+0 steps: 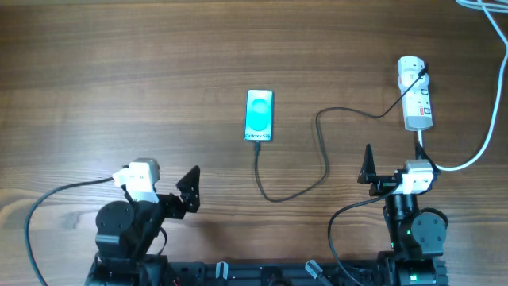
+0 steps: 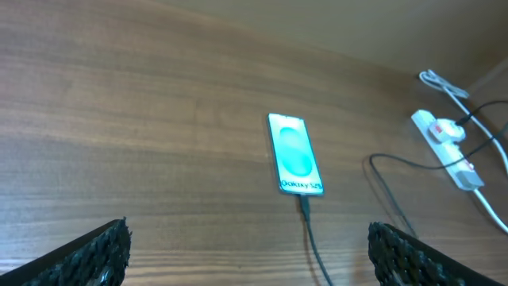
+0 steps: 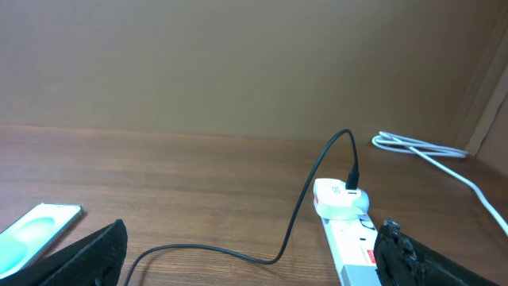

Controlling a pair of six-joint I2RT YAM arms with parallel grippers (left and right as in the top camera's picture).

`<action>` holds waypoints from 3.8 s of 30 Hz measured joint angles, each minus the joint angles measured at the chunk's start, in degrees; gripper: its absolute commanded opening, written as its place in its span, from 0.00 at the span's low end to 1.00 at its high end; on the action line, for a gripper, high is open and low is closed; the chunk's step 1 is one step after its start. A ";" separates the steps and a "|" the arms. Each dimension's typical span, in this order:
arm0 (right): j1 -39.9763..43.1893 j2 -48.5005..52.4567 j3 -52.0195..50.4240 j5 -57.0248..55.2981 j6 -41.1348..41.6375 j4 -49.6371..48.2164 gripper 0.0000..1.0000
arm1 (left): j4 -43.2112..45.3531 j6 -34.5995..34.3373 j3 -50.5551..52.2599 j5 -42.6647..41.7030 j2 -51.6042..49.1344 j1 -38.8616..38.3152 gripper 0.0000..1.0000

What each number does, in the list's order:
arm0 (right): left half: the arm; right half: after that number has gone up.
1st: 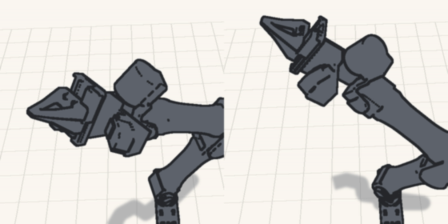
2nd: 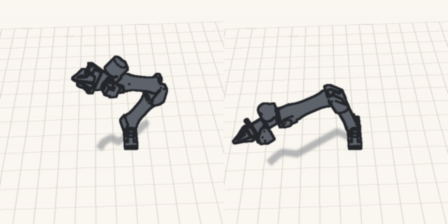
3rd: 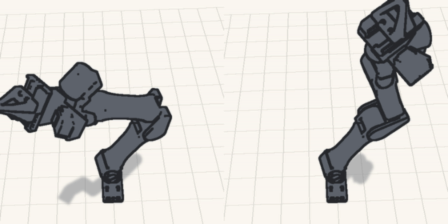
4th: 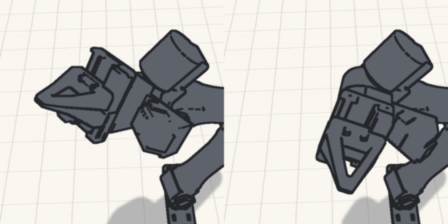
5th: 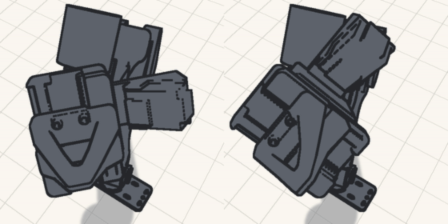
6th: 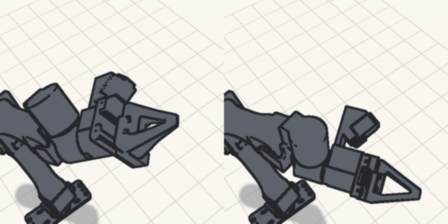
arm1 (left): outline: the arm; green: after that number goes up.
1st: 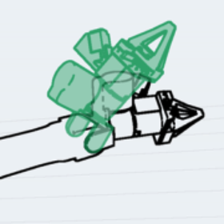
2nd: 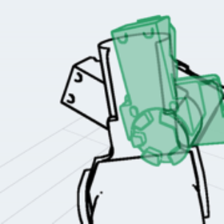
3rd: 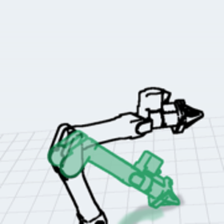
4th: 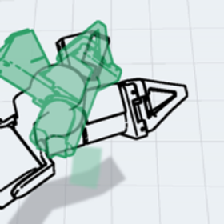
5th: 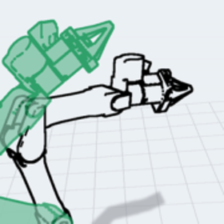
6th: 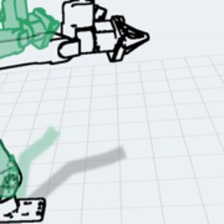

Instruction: Plug charger to phone and switch on socket

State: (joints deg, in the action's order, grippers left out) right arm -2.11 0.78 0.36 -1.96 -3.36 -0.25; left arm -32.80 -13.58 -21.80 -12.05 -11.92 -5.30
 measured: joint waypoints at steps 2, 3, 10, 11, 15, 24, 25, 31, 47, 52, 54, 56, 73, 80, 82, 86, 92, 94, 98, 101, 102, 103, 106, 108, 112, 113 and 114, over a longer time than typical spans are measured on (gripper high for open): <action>0.00 0.00 0.00 0.00 0.00 0.00 0.99 | 1.70 0.00 2.38 0.00 2.45 0.81 1.00; 0.00 0.00 0.00 0.00 0.00 0.00 1.00 | 3.02 0.00 3.28 0.00 3.43 1.09 1.00; 0.02 0.00 0.00 0.00 -0.02 0.00 1.00 | 17.99 0.26 11.45 -0.02 11.08 2.47 1.00; 0.00 0.00 0.00 0.00 -0.02 0.02 1.00 | 22.08 0.42 12.85 0.00 11.15 2.47 1.00; 0.00 0.00 0.00 0.02 0.00 0.00 1.00 | 31.01 0.44 16.00 0.00 11.15 2.47 1.00; 0.00 0.00 0.00 0.00 -0.02 0.00 1.00 | 40.59 0.44 21.00 2.36 11.15 2.47 1.00; 0.00 0.00 0.00 0.02 0.00 0.00 0.99 | 40.59 0.44 21.00 3.34 11.15 2.47 1.00; 0.02 0.00 0.00 0.02 0.00 0.00 1.00 | 36.76 3.96 21.03 6.71 11.13 2.47 1.00; 0.02 0.00 0.00 0.00 0.00 0.02 1.00 | 28.68 17.46 21.22 12.24 11.17 4.81 1.00; 0.02 0.00 0.00 0.02 0.00 0.00 1.00 | 28.65 18.08 21.22 12.26 11.17 4.87 1.00; 0.02 0.00 0.00 0.00 0.00 0.02 1.00 | 28.65 18.10 21.22 12.24 11.17 4.83 1.00; 0.02 0.00 0.00 0.00 0.00 0.00 1.00 | 28.65 18.27 21.22 12.22 11.17 4.83 1.00; 0.00 0.00 0.00 0.02 0.00 0.00 1.00 | 28.65 18.49 21.22 12.20 11.17 4.83 1.00; 0.02 0.00 0.00 0.00 0.00 0.00 1.00 | 28.65 18.49 21.22 12.22 11.17 4.83 1.00; 0.00 0.00 0.00 0.00 0.00 0.00 1.00 | 28.65 18.49 21.22 12.22 11.17 4.83 1.00; 0.00 0.00 0.00 0.00 0.00 0.02 1.00 | 28.65 18.49 21.22 12.22 11.17 4.83 1.00; 0.02 0.00 0.00 0.02 0.00 0.00 1.00 | 28.65 18.49 21.22 12.20 11.17 4.83 1.00; 0.00 0.00 0.00 0.00 0.00 0.00 1.00 | 28.65 18.49 21.22 12.20 11.17 4.83 1.00; 0.00 0.00 0.00 0.02 0.00 0.00 1.00 | 28.65 18.49 21.22 12.20 11.17 4.83 1.00; 0.02 0.00 0.00 0.00 0.00 0.00 1.00 | 28.65 18.49 21.22 12.22 11.17 4.83 1.00; 0.02 0.00 0.00 0.00 0.00 0.00 1.00 | 28.65 18.49 21.22 12.20 11.17 4.83 1.00; 0.00 0.00 0.00 0.02 0.00 0.00 1.00 | 28.65 18.49 21.22 12.20 11.17 4.83 1.00; 0.02 0.00 0.00 0.00 0.00 0.00 1.00 | 28.65 18.49 21.22 12.22 11.17 4.83 1.00; 0.02 0.00 0.00 0.00 -0.02 0.00 1.00 | 28.65 18.49 21.22 12.22 11.17 4.83 1.00; 0.02 0.00 0.00 0.00 0.00 0.00 1.00 | 28.65 18.49 21.22 12.22 11.17 4.83 1.00; 0.02 0.00 0.00 0.00 0.00 0.00 1.00 | 28.65 18.49 21.22 12.22 11.17 4.83 1.00; 0.02 0.00 0.00 0.00 0.00 0.00 1.00 | 28.65 18.49 21.22 12.20 11.17 4.83 1.00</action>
State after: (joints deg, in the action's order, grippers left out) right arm -2.09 0.78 0.36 -1.96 -3.36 -0.25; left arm -4.14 4.91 -0.58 0.14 -0.75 -0.47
